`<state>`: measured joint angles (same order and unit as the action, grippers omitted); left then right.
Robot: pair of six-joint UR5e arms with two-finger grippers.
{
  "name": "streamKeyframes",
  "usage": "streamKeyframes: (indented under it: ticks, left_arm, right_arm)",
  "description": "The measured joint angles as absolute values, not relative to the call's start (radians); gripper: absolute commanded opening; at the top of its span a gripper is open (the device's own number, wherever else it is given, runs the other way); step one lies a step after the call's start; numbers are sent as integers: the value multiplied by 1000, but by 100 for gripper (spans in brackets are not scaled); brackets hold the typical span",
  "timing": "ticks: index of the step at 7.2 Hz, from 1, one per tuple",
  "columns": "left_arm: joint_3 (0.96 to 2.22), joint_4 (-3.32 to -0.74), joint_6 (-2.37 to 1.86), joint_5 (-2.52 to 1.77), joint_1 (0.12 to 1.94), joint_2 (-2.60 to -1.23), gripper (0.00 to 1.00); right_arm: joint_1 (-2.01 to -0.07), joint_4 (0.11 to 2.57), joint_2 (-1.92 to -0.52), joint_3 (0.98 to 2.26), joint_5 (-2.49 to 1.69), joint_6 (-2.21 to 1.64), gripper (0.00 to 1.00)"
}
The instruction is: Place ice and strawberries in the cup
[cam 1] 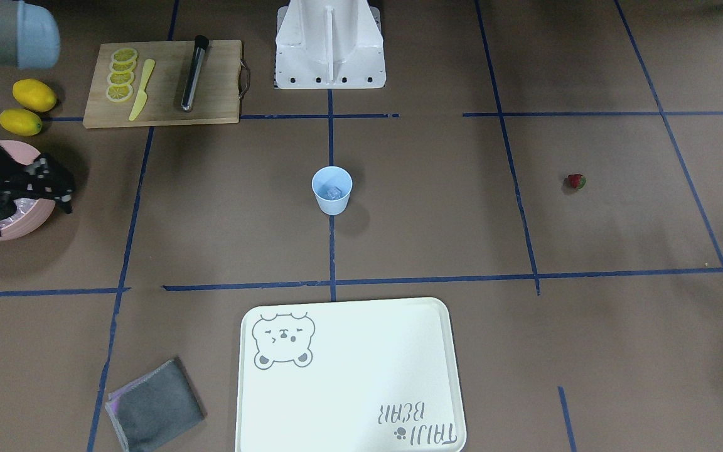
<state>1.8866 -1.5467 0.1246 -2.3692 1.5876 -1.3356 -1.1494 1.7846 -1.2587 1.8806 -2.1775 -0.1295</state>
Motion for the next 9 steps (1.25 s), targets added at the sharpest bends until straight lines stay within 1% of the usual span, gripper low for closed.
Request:
streamKeyframes:
  ticks: [3, 6, 8, 9]
  left_arm:
    - [1885, -1566, 126, -2368, 1588, -1378, 100]
    - [1886, -1603, 125, -2456, 1587, -1416, 100]
    - [1901, -1608, 103, -2482, 1549, -1441, 100]
    - [1936, -1612, 35, -2464, 1488, -1447, 100]
  right_arm:
    - [-1381, 1783, -1479, 1858, -2256, 233, 100]
    - [-1544, 1774, -1709, 1846, -2271, 297, 100]
    - [-1598, 1773, -1768, 1852, -2273, 294, 100]
    - [-1606, 1773, -1774, 1861, -2273, 287, 100]
